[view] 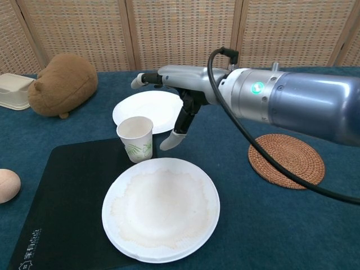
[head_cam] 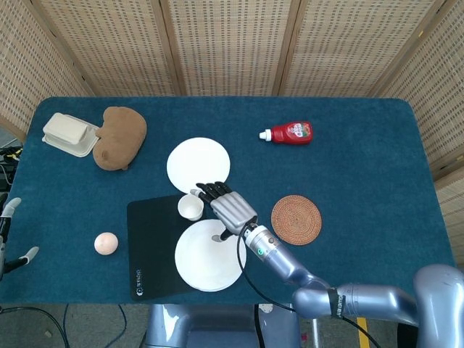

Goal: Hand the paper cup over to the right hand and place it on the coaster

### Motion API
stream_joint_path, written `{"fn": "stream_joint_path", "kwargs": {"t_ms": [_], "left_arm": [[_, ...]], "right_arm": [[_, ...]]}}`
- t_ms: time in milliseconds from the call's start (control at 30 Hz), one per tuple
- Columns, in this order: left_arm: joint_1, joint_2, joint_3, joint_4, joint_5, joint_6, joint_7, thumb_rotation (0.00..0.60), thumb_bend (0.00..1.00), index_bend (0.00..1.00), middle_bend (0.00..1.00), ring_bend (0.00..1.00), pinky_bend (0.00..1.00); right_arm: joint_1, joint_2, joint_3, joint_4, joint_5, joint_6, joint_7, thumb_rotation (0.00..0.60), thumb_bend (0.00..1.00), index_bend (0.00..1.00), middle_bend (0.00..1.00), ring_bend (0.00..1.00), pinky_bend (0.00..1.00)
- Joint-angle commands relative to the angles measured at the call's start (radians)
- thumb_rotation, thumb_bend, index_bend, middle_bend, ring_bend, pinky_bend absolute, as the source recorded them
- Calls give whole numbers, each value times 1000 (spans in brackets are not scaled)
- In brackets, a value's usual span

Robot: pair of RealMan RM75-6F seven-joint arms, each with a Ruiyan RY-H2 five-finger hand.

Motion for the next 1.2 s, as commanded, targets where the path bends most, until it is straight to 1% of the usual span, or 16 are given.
{"fn": "stream_joint_path", "kwargs": {"t_ms": [33,333,633,933,1200], "left_arm": [[1,2,-4,0,2,-7,-6,600,52,0,0,0,0],[1,3,-14,7,5,-37,-26,600,52,0,0,0,0],[-1,0,-23,17,10,-64,-35,600,53,0,0,0,0],[-9,-8,-29,25,6,-105,-26,600,55,0,0,0,0],[-13,-13,-33,29,5,-129,-21,600,55,0,0,0,0]], "right_arm": [[30,-30,-3,34,19,-11,-4,600,17,52,0,0,0],[107,-97,8,145,67,-57,20,600,17,51,0,0,0],[161,-144,11,253,81,-105,72,600,17,70,0,0,0],[200,-165,17,360,69,-156,138,600,17,112,0,0,0],[214,-191,2,424,47,-184,191,600,17,157,0,0,0]]}}
